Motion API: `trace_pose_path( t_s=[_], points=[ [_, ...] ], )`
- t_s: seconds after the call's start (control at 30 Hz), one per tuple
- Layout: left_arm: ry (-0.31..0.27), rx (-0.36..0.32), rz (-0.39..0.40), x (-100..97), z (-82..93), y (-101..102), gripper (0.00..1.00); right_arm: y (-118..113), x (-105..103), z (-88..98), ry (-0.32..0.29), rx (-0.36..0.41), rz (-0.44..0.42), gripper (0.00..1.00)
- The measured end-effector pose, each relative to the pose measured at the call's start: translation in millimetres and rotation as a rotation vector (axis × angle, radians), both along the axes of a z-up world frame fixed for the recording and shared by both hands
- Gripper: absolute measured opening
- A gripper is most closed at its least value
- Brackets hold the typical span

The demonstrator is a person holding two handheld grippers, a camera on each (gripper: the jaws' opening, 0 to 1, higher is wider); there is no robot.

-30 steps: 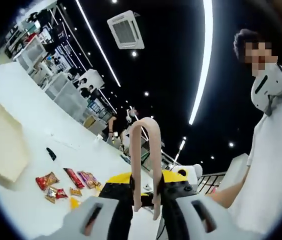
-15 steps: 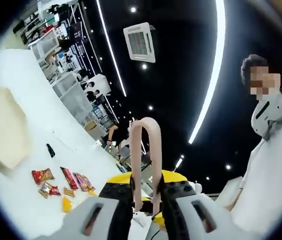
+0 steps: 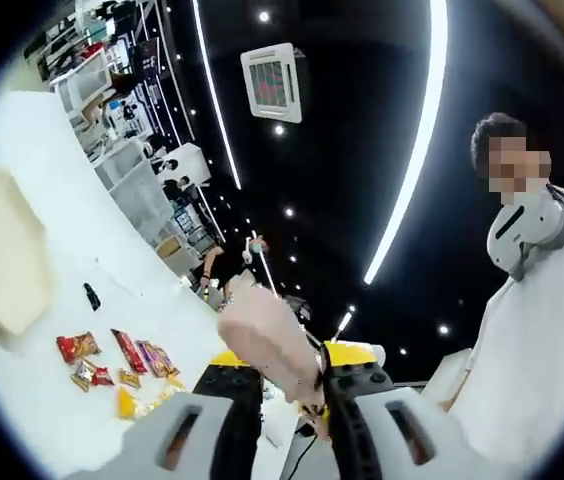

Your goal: Place the target food into the container with the food tongs after gripping and lifting it, then release it inside without dropping or visibly crushing the food.

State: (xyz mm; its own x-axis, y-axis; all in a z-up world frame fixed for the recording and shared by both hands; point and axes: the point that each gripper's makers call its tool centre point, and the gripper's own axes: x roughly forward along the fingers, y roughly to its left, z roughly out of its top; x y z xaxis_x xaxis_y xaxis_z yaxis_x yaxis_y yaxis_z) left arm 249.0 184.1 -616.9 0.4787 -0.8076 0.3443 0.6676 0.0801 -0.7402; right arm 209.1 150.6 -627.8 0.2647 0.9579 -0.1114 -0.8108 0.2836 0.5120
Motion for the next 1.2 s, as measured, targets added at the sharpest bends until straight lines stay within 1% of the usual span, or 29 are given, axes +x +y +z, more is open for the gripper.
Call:
trace_pose_path(
  t_s=[0.03,0.1,0.17,0.23,0.27,0.3,0.33,0.37,0.43,0.5,0.6,0.67,0.83,0.9,0.97,1.0,1.1,1.2],
  points=[
    [-0.002,0.008,-0.021,-3.6,-0.9,-0.7,0.24,-1.5,-1.2,2.6,0.014,0.012,0.013,0.04],
    [-0.014,0.021,-0.043,-9.1,-1.4,-2.4,0.24,-3.1,-2.2,2.9,0.017,0.001,0.028,0.04],
    [-0.010,0.017,-0.069,-14.3,-0.6,-4.9,0.22,-3.0,-7.6,-0.6,0.033,-0.017,0.058,0.04],
    [-0.005,-0.009,-0.114,-22.2,3.6,-7.3,0.18,-3.3,-11.9,-0.5,0.102,0.009,0.076,0.05],
    [-0.003,-0.018,-0.122,-23.4,5.1,-7.9,0.17,-3.1,-14.7,-1.7,0.128,0.010,0.088,0.07],
    [0.005,-0.024,-0.121,-22.5,6.2,-7.6,0.17,-3.0,-16.1,-4.1,0.193,0.017,0.085,0.11],
    [0.018,-0.025,-0.127,-22.7,6.1,-8.0,0.18,-3.9,-14.3,-4.2,0.219,0.035,0.073,0.17],
    [0.032,-0.033,-0.136,-23.3,6.8,-8.7,0.18,-4.5,-13.4,-2.6,0.244,0.063,0.068,0.19],
    [0.037,-0.042,-0.133,-22.7,7.6,-9.2,0.18,-5.8,-13.5,-1.1,0.227,0.078,0.058,0.22],
    [0.036,-0.046,-0.131,-23.0,8.3,-9.8,0.19,-6.3,-10.9,1.0,0.243,0.101,0.042,0.25],
    [0.030,-0.051,-0.125,-23.1,11.2,-10.3,0.19,-7.2,-9.2,4.5,0.256,0.143,0.026,0.25],
    [0.029,-0.050,-0.124,-23.3,12.2,-10.7,0.18,-7.2,-9.1,5.7,0.262,0.153,0.022,0.24],
    [0.035,-0.047,-0.137,-25.0,13.7,-12.4,0.16,-9.0,-9.0,10.3,0.244,0.180,0.008,0.14],
    [0.039,-0.045,-0.131,-23.6,13.5,-12.2,0.16,-8.7,-9.0,10.2,0.225,0.174,0.003,0.13],
    [0.042,-0.052,-0.118,-21.3,14.8,-11.3,0.17,-7.2,-10.7,10.5,0.220,0.177,0.008,0.13],
    [0.037,-0.061,-0.107,-19.6,17.4,-10.5,0.17,-6.6,-10.9,11.1,0.220,0.182,0.008,0.13],
    [0.037,-0.071,-0.107,-18.5,21.3,-9.8,0.17,-4.9,-12.9,11.5,0.229,0.187,0.016,0.13],
    [0.035,-0.075,-0.104,-16.2,24.5,-9.3,0.17,-0.5,-16.8,8.9,0.227,0.169,0.032,0.14]
  ],
)
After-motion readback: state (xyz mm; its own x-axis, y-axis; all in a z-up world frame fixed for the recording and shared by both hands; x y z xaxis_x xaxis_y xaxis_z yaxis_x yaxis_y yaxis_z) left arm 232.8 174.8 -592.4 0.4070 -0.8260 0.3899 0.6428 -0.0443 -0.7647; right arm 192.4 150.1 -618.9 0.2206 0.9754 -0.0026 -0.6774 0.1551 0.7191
